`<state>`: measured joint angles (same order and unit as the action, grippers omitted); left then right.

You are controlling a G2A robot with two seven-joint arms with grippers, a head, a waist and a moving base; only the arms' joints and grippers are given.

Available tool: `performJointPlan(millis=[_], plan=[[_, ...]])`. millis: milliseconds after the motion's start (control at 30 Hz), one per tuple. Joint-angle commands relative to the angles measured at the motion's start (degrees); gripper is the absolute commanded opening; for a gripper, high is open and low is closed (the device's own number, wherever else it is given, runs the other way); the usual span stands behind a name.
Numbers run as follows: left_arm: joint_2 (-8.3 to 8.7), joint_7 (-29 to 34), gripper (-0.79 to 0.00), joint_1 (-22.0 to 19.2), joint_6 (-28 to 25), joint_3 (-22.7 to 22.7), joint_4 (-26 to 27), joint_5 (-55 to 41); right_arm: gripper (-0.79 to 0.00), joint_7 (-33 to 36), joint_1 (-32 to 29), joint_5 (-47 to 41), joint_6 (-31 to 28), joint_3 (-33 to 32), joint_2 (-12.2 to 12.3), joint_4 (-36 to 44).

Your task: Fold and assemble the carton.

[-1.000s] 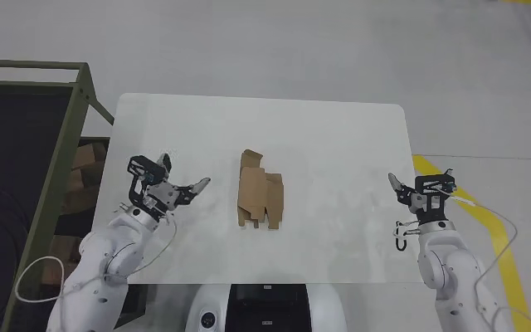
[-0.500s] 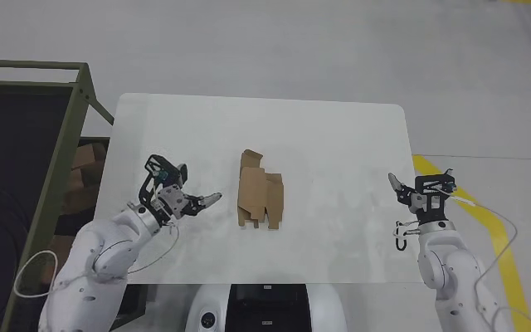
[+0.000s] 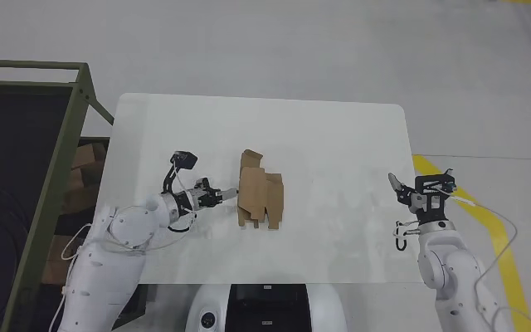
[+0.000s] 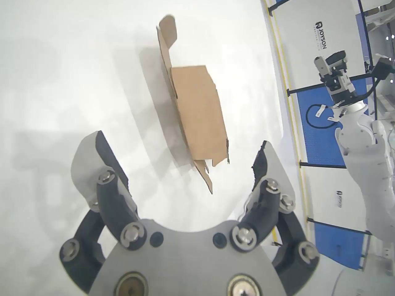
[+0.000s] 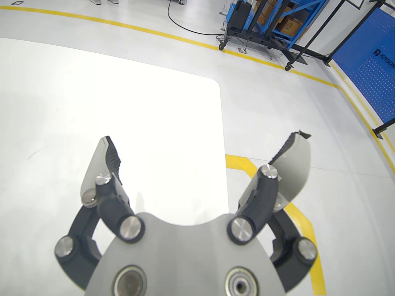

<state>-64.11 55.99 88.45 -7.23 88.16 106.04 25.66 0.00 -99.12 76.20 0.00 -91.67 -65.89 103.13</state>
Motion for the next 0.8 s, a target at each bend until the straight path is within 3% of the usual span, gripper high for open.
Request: performJointPlan(millis=[0, 133, 767], plan=[[-0.04, 1.6, 0.0, -1.8, 2.7, -1.1, -2.0, -1.3, 0.0, 0.0, 0.0, 0.0, 0.0, 0.0, 0.0, 0.0], [-0.06, 0.5, 0.0, -3.5, 3.8, -1.9, -3.4, -2.7, 0.0, 0.0, 0.0, 0.0, 0.0, 0.0, 0.0, 0.0], [-0.06, 0.5, 0.0, -3.5, 3.8, -1.9, -3.4, -2.7, 0.0, 0.0, 0.0, 0.0, 0.0, 0.0, 0.0, 0.0]])
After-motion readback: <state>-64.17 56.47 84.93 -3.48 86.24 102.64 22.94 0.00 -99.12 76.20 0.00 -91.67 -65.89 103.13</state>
